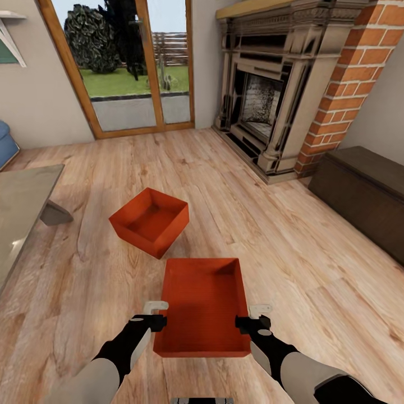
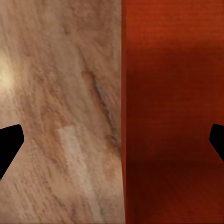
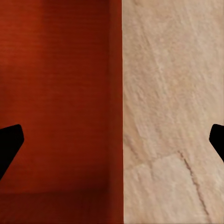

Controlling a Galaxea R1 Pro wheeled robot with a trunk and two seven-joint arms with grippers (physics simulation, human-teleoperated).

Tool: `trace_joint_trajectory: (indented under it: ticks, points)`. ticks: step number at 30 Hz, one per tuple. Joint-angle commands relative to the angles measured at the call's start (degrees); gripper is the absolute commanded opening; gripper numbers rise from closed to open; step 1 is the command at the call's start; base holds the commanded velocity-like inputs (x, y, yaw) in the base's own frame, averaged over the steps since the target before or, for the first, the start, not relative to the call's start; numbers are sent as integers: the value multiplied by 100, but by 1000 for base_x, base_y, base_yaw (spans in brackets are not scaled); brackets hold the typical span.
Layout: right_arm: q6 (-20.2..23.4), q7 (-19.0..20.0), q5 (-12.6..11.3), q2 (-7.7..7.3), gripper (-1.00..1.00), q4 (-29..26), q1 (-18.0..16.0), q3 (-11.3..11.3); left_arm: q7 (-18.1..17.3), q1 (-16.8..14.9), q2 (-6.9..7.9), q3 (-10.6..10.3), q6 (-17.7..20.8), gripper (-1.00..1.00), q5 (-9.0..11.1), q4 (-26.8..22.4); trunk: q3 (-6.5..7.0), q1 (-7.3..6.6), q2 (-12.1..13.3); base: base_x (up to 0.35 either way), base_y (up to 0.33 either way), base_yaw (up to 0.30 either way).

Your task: Move the two storage containers from the living room to the garage. In the garage, place one container on the floor and stack the other container on top of it (either order is fine).

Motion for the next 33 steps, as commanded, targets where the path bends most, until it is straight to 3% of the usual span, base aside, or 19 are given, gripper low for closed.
trace_joint_trajectory:
  ticks: [1,27,33]
  points:
    - [-23,-15,-55,0,100,6,-4,51,24,0,-3,-15,34,100,0,-11,-22,22,-43,0,0,0]
    - [-8,-11,-55,-5,100,5,-4,48,24,0,0,-15,34,100,0,-11,-489,593,-1086,0,0,0]
    - [-8,-7,-52,-5,100,4,-4,48,24,0,-3,-15,34,100,0,-11,-489,593,-1086,0,0,0]
